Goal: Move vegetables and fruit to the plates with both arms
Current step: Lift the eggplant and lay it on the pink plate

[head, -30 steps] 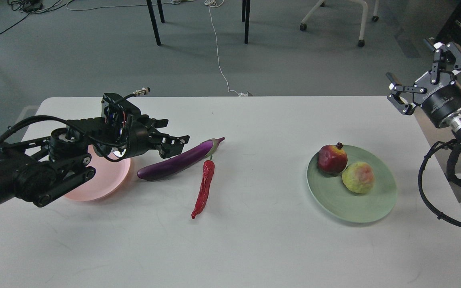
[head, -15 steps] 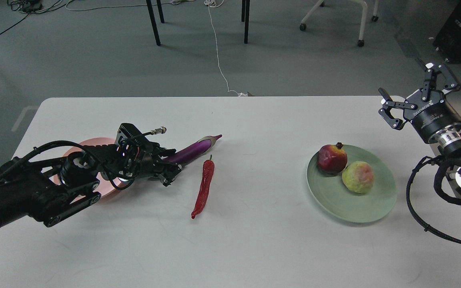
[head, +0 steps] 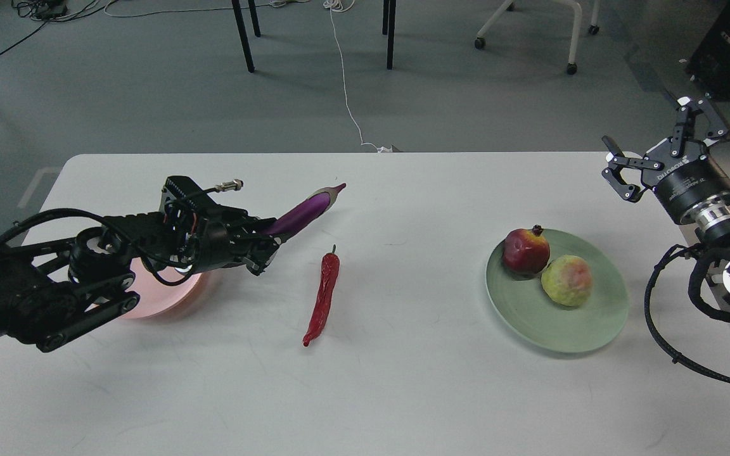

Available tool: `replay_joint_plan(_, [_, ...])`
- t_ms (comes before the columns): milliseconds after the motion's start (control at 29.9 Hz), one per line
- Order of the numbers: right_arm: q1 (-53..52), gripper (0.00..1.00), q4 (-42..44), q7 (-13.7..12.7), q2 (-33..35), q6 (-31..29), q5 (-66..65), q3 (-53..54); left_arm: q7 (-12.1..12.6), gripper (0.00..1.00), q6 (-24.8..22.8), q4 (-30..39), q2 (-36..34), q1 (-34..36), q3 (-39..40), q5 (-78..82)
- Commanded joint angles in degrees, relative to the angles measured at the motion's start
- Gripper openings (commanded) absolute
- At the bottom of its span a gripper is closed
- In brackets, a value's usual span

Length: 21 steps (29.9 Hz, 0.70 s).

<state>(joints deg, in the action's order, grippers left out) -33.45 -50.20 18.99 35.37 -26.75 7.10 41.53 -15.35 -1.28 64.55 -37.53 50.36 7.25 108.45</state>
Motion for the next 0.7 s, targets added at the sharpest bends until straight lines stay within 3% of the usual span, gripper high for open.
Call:
replay_joint_plan(0, [0.06, 0.99, 0.19, -0.01, -0.04, 0.03, -0.16, 0.31, 0.06, 0.18, -0.3, 4.17, -7.98, 0.62, 0.22, -3.5])
replay_joint_plan(234, [-0.12, 0.99, 0.02, -0.01, -0.04, 0.21, -0.16, 0.31, -0.03, 0.19, 0.05, 3.39, -17.4, -5.08, -1.71, -4.03])
replay_joint_plan(434, [0.05, 0.99, -0.16, -0.01, 0.4, 0.12, -0.16, 0.31, -0.03, 0.23, 1.36, 0.14, -17.49, -8.69, -1.1, -5.08])
replay_joint_plan(468, [0.06, 0.99, -0.16, -0.01, 0.4, 0.12, -0.16, 0.31, 0.14, 0.27, 1.8, 0.05, -17.49, -8.78, -1.1, -5.96])
replay_joint_plan(501, [0.14, 0.99, -0.24, -0.01, 0.4, 0.12, -0.16, 0.31, 0.14, 0.38, 2.07, -0.04, -17.32, -8.78, -1.19, -7.1])
replay_joint_plan(568, [0.23, 0.99, -0.59, -0.01, 0.58, 0.12, -0.16, 0.31, 0.06, 0.72, 2.16, -0.13, -16.7, -8.78, -1.54, -8.34])
replay_joint_plan(602, [0.23, 0.99, -0.6, -0.01, 0.58, 0.12, -0.07, 0.31, -0.03, 0.8, 2.16, -0.04, -16.61, -8.78, -1.63, -8.42])
replay_joint_plan(668, [0.23, 0.99, -0.51, -0.01, 0.67, 0.03, -0.16, 0.31, -0.03, 0.8, 1.98, -0.04, -16.53, -8.7, -1.63, -8.34])
